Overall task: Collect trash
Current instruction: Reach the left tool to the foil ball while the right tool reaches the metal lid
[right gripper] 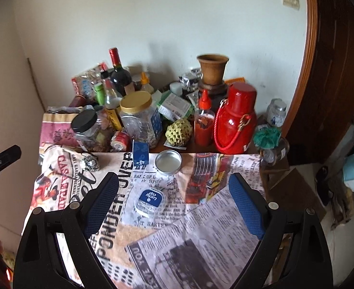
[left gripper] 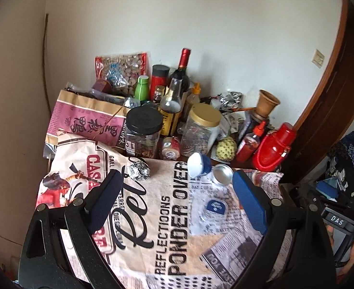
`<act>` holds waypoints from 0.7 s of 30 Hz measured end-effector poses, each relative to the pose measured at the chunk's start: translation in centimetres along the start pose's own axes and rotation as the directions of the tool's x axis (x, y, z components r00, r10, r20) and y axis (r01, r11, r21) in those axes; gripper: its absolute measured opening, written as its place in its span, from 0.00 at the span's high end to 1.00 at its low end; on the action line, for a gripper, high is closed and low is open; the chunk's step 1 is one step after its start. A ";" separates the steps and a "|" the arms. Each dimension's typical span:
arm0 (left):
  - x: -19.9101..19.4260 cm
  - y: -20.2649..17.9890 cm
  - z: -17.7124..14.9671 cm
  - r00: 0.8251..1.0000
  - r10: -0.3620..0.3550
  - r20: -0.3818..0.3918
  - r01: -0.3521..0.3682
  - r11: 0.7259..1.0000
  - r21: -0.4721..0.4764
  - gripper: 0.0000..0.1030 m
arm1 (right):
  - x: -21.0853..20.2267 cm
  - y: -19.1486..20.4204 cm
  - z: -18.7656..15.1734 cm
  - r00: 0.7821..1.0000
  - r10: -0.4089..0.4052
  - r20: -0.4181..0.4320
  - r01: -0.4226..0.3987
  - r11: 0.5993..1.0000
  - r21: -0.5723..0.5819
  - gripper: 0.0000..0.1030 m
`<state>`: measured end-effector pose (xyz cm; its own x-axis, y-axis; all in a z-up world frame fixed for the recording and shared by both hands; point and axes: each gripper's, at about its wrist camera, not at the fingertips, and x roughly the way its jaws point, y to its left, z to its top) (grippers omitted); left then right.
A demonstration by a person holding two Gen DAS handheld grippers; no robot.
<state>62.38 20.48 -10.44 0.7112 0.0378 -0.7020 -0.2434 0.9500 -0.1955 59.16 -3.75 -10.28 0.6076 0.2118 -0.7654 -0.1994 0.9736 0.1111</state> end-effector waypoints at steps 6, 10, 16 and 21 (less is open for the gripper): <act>8.4 3.9 0.5 0.990 0.009 -0.143 -0.016 0.999 -0.051 0.10 | 9.0 -0.7 0.4 0.991 -0.038 -0.128 0.047 0.997 0.067 0.12; 13.8 5.6 -0.4 0.973 0.015 -0.232 -0.027 0.998 -0.051 0.10 | 14.3 -1.7 -0.3 0.975 -0.024 -0.221 0.052 0.991 0.123 0.12; 19.9 6.7 -1.6 0.960 0.058 -0.274 -0.075 0.996 -0.051 0.10 | 19.2 -3.0 -0.6 0.965 0.010 -0.261 0.045 0.977 0.207 0.13; 23.2 8.0 -2.0 0.958 0.050 -0.283 -0.080 0.992 -0.094 0.16 | 22.1 -3.3 -0.3 0.956 0.007 -0.292 0.058 0.975 0.214 0.47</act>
<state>75.63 28.39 -29.65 0.4819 -0.0038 -0.8762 -0.3605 0.9106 -0.2023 73.03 -2.31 -27.76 0.3555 0.1848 -0.9162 0.0051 0.9799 0.1996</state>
